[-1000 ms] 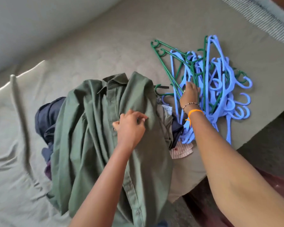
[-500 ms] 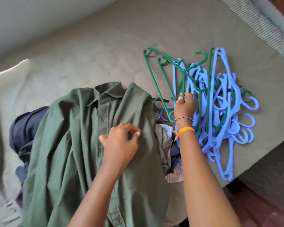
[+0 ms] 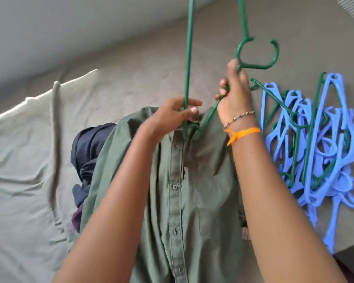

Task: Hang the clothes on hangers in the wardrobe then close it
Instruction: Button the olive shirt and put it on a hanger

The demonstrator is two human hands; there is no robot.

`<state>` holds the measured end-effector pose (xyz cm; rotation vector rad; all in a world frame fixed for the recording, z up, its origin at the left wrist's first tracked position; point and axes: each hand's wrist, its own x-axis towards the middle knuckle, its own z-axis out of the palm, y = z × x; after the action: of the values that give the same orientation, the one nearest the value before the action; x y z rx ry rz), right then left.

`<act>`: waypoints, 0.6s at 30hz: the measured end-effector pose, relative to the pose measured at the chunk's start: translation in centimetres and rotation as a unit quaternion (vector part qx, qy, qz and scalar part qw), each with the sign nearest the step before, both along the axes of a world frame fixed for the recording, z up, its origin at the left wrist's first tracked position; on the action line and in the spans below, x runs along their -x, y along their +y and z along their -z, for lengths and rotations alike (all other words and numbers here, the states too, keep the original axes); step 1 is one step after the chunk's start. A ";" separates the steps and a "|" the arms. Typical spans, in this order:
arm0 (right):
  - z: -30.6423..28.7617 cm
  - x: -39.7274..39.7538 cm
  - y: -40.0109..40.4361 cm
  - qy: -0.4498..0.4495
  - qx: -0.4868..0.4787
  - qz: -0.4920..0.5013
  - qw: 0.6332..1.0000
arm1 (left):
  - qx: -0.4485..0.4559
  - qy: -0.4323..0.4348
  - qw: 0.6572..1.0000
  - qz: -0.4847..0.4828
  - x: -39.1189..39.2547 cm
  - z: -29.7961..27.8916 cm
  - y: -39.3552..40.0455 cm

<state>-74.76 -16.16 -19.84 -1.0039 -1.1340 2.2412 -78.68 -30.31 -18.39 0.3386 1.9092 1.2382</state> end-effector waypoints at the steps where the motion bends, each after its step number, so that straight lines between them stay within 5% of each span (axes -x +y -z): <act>1: 0.0 0.6 0.8 -0.002 0.027 0.024 0.999 | -0.004 -0.022 1.000 0.001 0.9 0.3 -0.8; 3: 0.3 1.4 2.3 0.014 0.062 0.072 0.995 | 0.010 -0.012 0.994 -0.104 2.6 1.3 -1.2; 5: 0.5 2.0 3.0 0.030 0.081 0.105 0.991 | 0.159 0.072 0.974 -0.147 4.1 3.0 -0.2; 7: 0.5 2.9 2.9 0.046 0.093 0.125 0.987 | 0.336 0.104 0.935 -0.041 4.3 4.5 1.0; 9: 0.4 3.9 2.3 0.063 0.088 0.125 0.986 | 0.386 0.086 0.918 0.040 4.0 6.6 1.7; 13: 0.7 4.9 0.3 0.076 0.032 0.085 0.993 | 0.370 0.078 0.925 -0.047 4.4 9.0 0.6; 18: 0.3 5.3 -1.0 0.135 0.061 0.051 0.988 | 0.168 0.154 0.952 -0.203 3.9 6.1 -1.9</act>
<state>-80.02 -17.12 -20.15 -0.7543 -0.8208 2.3016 -82.57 -32.25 -24.47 -0.0526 2.5067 1.1302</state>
